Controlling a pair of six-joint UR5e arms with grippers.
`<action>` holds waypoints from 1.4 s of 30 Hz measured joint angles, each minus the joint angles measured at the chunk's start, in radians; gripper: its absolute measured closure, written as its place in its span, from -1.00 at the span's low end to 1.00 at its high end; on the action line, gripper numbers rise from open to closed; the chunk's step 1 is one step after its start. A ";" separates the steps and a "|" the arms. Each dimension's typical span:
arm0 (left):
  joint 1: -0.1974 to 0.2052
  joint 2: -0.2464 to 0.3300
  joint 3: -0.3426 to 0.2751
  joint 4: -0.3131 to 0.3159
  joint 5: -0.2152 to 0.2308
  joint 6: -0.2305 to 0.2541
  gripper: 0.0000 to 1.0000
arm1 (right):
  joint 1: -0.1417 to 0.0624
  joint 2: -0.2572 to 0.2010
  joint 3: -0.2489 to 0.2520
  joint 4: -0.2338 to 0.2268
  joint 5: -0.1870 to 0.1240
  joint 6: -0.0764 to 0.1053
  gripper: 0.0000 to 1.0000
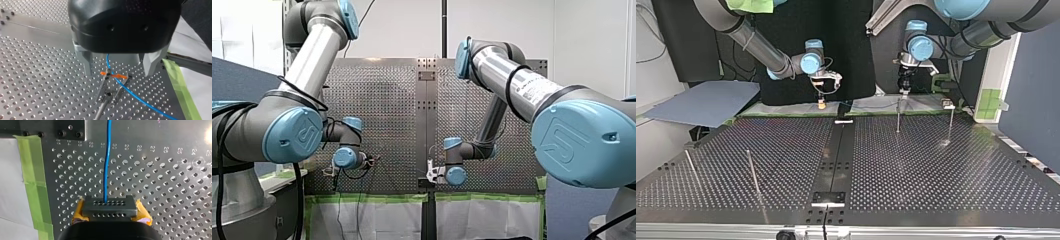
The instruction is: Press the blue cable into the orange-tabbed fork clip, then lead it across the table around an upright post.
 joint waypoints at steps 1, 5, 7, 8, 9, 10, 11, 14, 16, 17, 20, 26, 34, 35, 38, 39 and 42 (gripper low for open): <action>0.000 0.000 0.000 0.000 0.001 0.000 -1.00 | 0.000 0.000 0.000 0.000 0.000 0.000 1.00; -0.003 0.000 0.000 0.001 0.011 0.003 -1.00 | 0.000 0.001 0.000 -0.001 -0.003 0.000 1.00; -0.007 0.000 0.002 0.002 0.014 0.010 -1.00 | 0.000 0.001 0.000 -0.001 -0.003 0.000 1.00; -0.008 0.000 0.004 0.002 0.013 0.014 -1.00 | 0.000 0.001 0.000 -0.001 -0.003 0.000 1.00; -0.011 0.000 0.006 0.001 0.011 0.017 -1.00 | 0.000 0.001 0.000 -0.001 -0.003 0.000 1.00; -0.013 0.000 0.009 0.001 0.009 0.021 -1.00 | 0.000 0.001 0.000 -0.001 -0.003 0.000 1.00; -0.015 0.000 0.011 0.000 0.008 0.023 -1.00 | 0.000 0.001 0.000 -0.001 -0.003 0.000 1.00; -0.023 0.000 0.019 -0.005 0.006 0.026 -1.00 | 0.000 0.001 0.000 -0.001 -0.003 0.000 1.00; -0.030 0.000 0.026 -0.009 0.001 0.026 -1.00 | 0.000 0.001 0.000 -0.001 -0.005 0.000 1.00; -0.033 0.000 0.030 -0.011 -0.004 0.026 -1.00 | 0.000 0.001 0.000 -0.001 -0.008 0.000 1.00; -0.044 0.000 0.044 -0.024 -0.026 0.025 -1.00 | 0.000 0.002 0.000 -0.001 -0.014 0.000 1.00; -0.071 0.000 0.072 -0.046 -0.056 0.015 -1.00 | 0.000 0.004 0.000 -0.001 -0.018 0.000 1.00; -0.109 -0.032 0.117 -0.056 -0.089 -0.001 -1.00 | 0.000 0.005 0.000 -0.002 -0.019 0.003 1.00; -0.113 -0.039 0.124 -0.058 -0.093 -0.002 -1.00 | 0.000 0.005 0.000 -0.001 -0.019 0.004 1.00; -0.123 -0.067 0.152 -0.062 -0.115 -0.003 -1.00 | 0.000 0.006 0.000 0.001 -0.021 0.004 1.00; -0.125 -0.077 0.162 -0.063 -0.121 -0.003 -1.00 | 0.000 0.006 0.000 0.002 -0.021 0.004 1.00; -0.130 -0.103 0.186 -0.065 -0.137 -0.003 -1.00 | 0.000 0.007 0.000 0.003 -0.022 0.004 1.00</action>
